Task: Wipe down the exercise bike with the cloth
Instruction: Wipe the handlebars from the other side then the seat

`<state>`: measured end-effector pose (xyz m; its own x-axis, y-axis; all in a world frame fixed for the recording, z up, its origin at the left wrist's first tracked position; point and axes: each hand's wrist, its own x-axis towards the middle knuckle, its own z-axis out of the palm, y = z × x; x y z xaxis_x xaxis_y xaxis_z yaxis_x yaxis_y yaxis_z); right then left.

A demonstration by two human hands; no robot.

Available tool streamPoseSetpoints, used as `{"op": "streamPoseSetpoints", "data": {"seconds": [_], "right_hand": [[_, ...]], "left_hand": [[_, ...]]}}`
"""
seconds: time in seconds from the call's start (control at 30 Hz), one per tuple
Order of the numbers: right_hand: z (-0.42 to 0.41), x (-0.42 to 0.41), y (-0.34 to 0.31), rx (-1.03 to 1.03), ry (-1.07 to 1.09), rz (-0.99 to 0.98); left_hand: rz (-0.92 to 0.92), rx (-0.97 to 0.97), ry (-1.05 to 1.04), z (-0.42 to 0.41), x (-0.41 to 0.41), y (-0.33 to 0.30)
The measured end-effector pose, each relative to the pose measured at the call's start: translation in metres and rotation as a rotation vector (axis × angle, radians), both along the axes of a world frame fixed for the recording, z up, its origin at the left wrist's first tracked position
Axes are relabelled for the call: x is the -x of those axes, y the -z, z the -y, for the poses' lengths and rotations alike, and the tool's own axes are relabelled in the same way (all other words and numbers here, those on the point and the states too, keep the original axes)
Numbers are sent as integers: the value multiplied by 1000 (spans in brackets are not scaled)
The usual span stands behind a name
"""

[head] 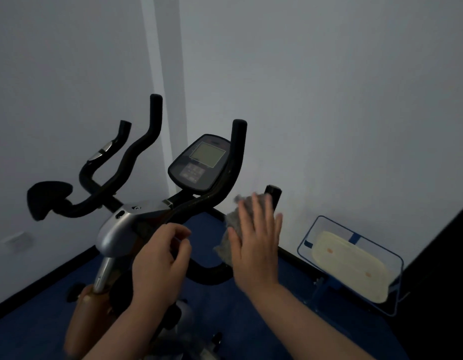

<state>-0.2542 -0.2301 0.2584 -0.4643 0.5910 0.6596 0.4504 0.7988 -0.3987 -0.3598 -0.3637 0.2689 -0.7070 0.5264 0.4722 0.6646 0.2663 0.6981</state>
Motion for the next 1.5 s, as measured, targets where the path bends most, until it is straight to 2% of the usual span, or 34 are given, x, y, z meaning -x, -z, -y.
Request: {"op": "streamPoseSetpoints", "data": {"seconds": [0.1,0.2,0.27,0.33,0.4,0.47,0.57,0.7,0.77,0.83,0.9,1.03,1.17,1.23,1.33,1.4,1.5], "right_hand": [[-31,-15,-17,-224,-227,221],[-74,-32,-34,-566,-361,303],[-96,-35,-42,-697,-360,325],[-95,-30,-39,-638,-322,255],[-69,-17,-27,-440,-268,130],[-38,-4,-14,-337,-279,148],[-32,-3,-18,-482,-458,293],[-86,-13,-58,-729,-583,443],[-93,-18,-60,-711,-547,417],[-74,-17,-48,-572,-427,340],[-38,-11,-30,-475,-394,331],[6,-6,-17,-513,-508,519],[-24,-25,-38,-491,-563,664],[-28,-32,-40,-508,-513,691],[8,-11,-30,-464,-419,731],[29,20,-23,-311,-376,817],[22,49,-23,-277,-478,1012]], "left_hand": [[-8,-5,2,1,0,0],[-14,-9,0,0,1,0],[-14,-20,-6,0,2,2],[-19,-28,-12,0,2,3],[-29,-28,-20,0,2,4],[-41,-25,-29,0,2,3],[-57,-24,-40,0,2,4],[-32,-30,-41,1,1,4],[-24,-40,-46,1,0,3],[-27,-48,-51,0,0,2],[-34,-58,-62,1,-1,0],[-74,-46,-103,3,-4,-1],[-234,110,-223,24,-2,11],[-194,117,-338,34,-2,18],[-81,69,-478,38,-2,25],[-60,47,-522,37,-1,27],[-24,41,-536,38,-1,28]]}}
